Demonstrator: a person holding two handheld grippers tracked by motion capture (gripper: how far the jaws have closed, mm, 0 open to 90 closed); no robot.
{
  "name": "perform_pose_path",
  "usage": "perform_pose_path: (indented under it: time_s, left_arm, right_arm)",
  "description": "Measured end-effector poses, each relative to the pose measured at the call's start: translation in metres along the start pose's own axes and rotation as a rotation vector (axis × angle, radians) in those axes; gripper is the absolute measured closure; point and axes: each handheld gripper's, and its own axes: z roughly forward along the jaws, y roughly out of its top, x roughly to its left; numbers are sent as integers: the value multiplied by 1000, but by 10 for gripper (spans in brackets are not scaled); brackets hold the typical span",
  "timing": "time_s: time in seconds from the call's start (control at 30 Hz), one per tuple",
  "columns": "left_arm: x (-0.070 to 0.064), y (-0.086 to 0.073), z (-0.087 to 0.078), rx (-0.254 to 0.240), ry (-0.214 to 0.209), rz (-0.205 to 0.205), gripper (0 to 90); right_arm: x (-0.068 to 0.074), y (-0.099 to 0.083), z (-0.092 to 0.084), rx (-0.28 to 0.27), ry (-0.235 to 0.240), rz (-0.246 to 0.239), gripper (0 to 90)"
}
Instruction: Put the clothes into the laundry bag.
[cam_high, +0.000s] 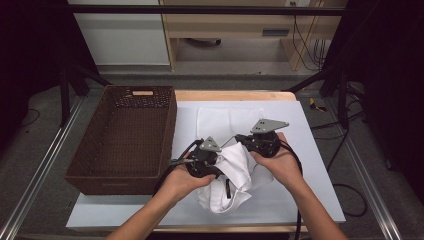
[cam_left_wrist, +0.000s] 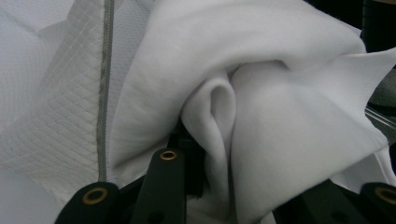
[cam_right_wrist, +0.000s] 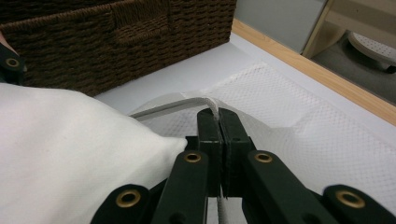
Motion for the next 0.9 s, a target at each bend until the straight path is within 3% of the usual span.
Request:
perform_pose_path:
  time_s: [0.33, 0.53, 0.63, 0.73, 0.9]
  left_arm:
    - [7, -6, 6, 28, 14, -14, 723]
    - [10, -8, 12, 36, 27, -32, 722]
    - [5, -6, 12, 14, 9, -40, 721]
    - [-4, -1, 11, 13, 24, -11, 719]
    - [0, 2, 15, 10, 44, -19, 720]
  right_arm:
    - [-2, 4, 1, 8, 2, -8, 892]
    - [6, 11, 2, 27, 1, -54, 892]
    - [9, 14, 3, 32, -1, -70, 892]
    - [10, 15, 3, 30, -1, -74, 892]
    - [10, 16, 1, 25, -6, -75, 892]
